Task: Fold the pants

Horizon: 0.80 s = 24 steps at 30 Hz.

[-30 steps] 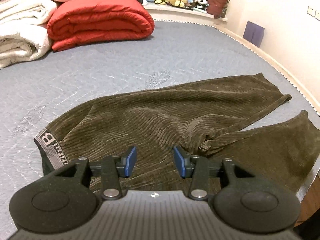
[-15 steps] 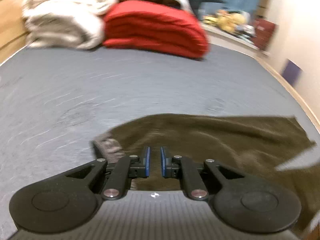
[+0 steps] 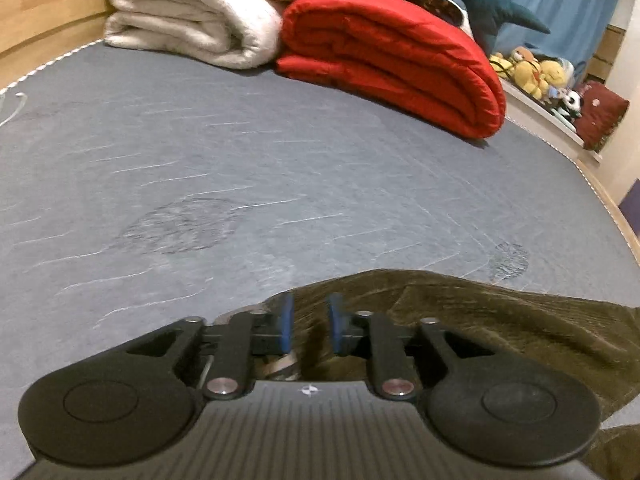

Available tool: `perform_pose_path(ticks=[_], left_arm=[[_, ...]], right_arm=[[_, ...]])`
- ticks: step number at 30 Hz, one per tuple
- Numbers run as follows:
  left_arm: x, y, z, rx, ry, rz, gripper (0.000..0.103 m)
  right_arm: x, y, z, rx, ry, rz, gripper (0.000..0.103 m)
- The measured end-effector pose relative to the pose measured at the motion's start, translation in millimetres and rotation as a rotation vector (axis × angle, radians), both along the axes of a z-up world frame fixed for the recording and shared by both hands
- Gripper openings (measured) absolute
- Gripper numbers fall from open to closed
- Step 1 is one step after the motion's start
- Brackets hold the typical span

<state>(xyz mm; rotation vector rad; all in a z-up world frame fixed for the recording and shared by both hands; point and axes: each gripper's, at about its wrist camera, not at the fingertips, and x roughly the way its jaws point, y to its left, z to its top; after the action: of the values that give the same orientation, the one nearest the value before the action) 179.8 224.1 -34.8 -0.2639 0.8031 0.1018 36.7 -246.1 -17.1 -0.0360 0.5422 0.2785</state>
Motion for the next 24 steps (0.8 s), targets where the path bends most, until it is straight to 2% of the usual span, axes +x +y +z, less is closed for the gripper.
perform_pose_path(ticks=[4, 8, 12, 16, 20, 22, 24], left_arm=[[20, -15, -5, 0.032, -0.039, -0.045, 0.056], [42, -25, -16, 0.073, -0.027, -0.109, 0.081], [58, -30, -31, 0.074, -0.009, -0.165, 0.085], [74, -32, -53, 0.084, 0.048, -0.213, 0.085], [78, -32, -67, 0.054, 0.069, -0.239, 0.084], [79, -34, -68, 0.061, 0.062, -0.256, 0.075], [76, -38, -67, 0.075, 0.034, -0.293, 0.051]], right_arm=[[6, -2, -4, 0.001, 0.013, 0.009, 0.048], [8, -10, -4, 0.021, 0.027, -0.002, 0.048], [10, -19, -7, 0.035, 0.043, -0.009, 0.048], [11, -18, -14, 0.018, 0.058, -0.010, 0.048], [14, -16, -18, 0.010, 0.076, -0.012, 0.048], [15, -15, -19, 0.005, 0.079, -0.011, 0.048], [17, -14, -19, 0.000, 0.079, -0.011, 0.048]])
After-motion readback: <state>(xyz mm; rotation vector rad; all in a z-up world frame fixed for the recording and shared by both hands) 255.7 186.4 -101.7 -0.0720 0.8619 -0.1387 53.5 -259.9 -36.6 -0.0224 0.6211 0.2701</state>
